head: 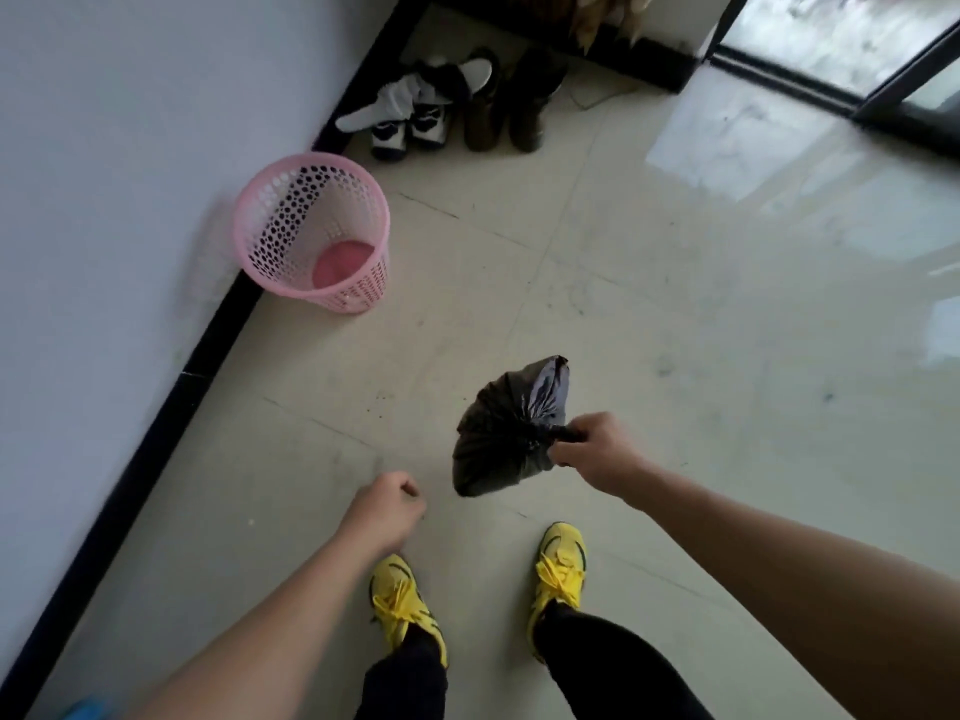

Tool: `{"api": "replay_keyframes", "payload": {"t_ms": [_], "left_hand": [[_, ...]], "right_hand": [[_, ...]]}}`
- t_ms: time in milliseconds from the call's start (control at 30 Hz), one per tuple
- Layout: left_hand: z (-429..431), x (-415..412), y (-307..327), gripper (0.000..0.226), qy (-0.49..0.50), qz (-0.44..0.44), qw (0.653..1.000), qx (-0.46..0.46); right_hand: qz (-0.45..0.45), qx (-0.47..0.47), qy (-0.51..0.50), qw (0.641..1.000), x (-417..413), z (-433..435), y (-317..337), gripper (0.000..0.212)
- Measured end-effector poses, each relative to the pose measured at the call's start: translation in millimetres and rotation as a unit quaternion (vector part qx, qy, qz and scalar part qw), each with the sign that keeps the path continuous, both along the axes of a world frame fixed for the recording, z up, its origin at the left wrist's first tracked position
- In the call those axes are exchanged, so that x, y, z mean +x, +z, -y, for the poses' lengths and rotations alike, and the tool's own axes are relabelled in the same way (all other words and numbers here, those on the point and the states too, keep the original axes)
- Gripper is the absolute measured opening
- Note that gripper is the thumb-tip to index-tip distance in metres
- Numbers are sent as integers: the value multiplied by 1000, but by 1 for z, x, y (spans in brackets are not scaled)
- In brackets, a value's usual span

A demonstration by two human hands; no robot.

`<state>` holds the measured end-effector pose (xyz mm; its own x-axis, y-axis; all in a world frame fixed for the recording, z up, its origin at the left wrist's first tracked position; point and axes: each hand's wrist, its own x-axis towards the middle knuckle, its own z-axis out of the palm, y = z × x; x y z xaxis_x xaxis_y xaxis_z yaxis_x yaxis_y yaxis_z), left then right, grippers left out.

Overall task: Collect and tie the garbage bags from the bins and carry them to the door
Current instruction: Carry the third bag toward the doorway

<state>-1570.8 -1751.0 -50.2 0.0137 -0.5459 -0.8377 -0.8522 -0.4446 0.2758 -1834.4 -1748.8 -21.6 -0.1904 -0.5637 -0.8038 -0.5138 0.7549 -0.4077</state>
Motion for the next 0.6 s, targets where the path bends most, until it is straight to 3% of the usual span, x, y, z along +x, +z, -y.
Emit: {"api": "replay_keyframes", "payload": {"t_ms": [200, 400, 533, 600], "left_hand": [[-5, -75, 122, 4, -61, -55, 996, -19], [-39, -139, 211, 7, -184, -99, 978, -27], [-73, -172, 256, 18, -360, -81, 928, -39], [-93, -190, 282, 26, -456, -65, 886, -50]], "right_hand": [[-110, 26, 84, 990, -65, -63, 119, 21], [-200, 56, 5, 978, -117, -174, 190, 23], [-236, 74, -102, 963, -128, -262, 238, 21], [-250, 73, -164, 952, -124, -308, 266, 17]]}}
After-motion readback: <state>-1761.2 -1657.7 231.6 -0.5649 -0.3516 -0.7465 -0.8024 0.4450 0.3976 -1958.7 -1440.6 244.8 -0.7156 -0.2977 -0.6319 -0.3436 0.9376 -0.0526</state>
